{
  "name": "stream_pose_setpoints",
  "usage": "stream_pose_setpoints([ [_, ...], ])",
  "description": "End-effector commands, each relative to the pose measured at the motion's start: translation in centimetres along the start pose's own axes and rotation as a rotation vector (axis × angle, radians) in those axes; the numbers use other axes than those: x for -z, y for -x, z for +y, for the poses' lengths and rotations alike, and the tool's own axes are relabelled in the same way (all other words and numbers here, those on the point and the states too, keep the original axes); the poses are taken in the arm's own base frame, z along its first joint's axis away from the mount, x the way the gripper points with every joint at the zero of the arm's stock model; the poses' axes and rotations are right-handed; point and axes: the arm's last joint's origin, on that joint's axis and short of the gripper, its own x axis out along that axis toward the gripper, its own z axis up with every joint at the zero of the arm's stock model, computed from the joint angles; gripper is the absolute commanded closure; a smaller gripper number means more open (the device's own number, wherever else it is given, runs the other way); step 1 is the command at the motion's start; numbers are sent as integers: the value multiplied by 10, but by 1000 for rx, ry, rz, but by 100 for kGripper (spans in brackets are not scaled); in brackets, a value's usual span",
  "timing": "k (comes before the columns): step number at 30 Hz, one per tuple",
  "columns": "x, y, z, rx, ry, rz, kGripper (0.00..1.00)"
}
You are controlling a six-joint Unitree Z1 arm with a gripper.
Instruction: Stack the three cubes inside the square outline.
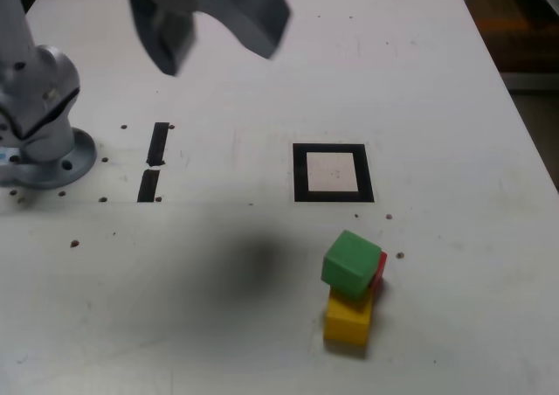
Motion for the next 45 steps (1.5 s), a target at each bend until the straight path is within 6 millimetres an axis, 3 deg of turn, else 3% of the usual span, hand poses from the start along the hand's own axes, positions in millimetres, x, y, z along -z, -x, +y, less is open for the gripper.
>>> stream_pose_setpoints([
  [1, -20, 14, -10, 7, -21, -48, 3],
  [5, -52, 16, -31, 13, -74, -67, 3],
  [24, -106, -42, -59, 29, -222, 99, 3],
  [30, -131, -60, -77, 42, -253, 124, 4],
  [36, -137, -62, -83, 25, -266, 116, 4],
  [45, -153, -87, -93, 31, -280, 166, 6],
])
